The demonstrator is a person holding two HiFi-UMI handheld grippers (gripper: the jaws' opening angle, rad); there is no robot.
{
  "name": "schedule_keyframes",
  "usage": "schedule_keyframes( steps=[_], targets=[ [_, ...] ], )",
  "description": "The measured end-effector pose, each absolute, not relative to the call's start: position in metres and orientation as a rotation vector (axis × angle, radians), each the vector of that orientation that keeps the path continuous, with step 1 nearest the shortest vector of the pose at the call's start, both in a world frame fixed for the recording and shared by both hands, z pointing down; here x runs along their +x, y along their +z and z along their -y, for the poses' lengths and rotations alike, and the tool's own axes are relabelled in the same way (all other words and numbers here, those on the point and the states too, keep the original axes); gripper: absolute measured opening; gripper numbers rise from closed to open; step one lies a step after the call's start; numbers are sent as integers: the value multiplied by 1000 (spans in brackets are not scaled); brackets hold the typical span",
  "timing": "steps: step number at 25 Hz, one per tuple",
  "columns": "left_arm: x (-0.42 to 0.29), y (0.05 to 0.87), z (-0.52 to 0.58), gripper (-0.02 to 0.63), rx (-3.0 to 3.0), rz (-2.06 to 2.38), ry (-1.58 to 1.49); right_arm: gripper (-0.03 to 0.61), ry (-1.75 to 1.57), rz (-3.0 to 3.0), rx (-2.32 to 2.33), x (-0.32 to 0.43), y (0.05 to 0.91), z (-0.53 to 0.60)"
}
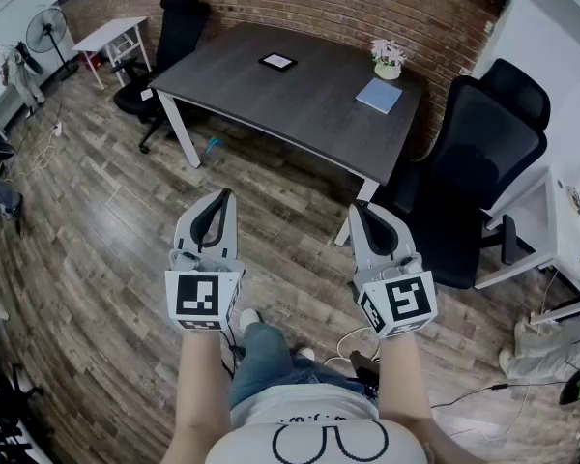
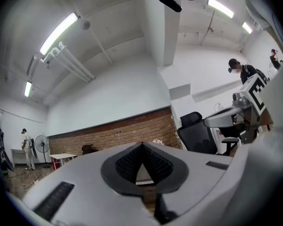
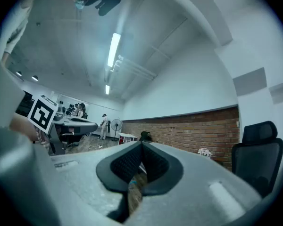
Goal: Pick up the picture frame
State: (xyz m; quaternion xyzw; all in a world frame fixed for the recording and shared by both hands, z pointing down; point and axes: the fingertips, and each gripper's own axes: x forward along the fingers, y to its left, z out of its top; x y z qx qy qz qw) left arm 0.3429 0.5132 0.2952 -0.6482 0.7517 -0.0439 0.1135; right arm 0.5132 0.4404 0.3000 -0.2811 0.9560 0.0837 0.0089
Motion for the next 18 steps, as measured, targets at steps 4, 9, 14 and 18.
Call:
schedule_keyframes(
  steps=[4, 9, 14, 18],
  targets=[
    [355, 288, -511, -2, -1906, -2234, -83, -5, 281, -2976, -895, 535, 295, -437],
    [359, 285, -492, -2, -1922, -2224, -53, -5, 302, -2969, -918, 545, 293, -420],
    [344, 286, -463, -2, -1942, -2214, -26, -5, 293, -2953, -878, 531, 290, -396],
    [309, 291, -433, -2, -1948, -2216, -29, -5, 302, -2961, -890, 496, 294, -366]
  ],
)
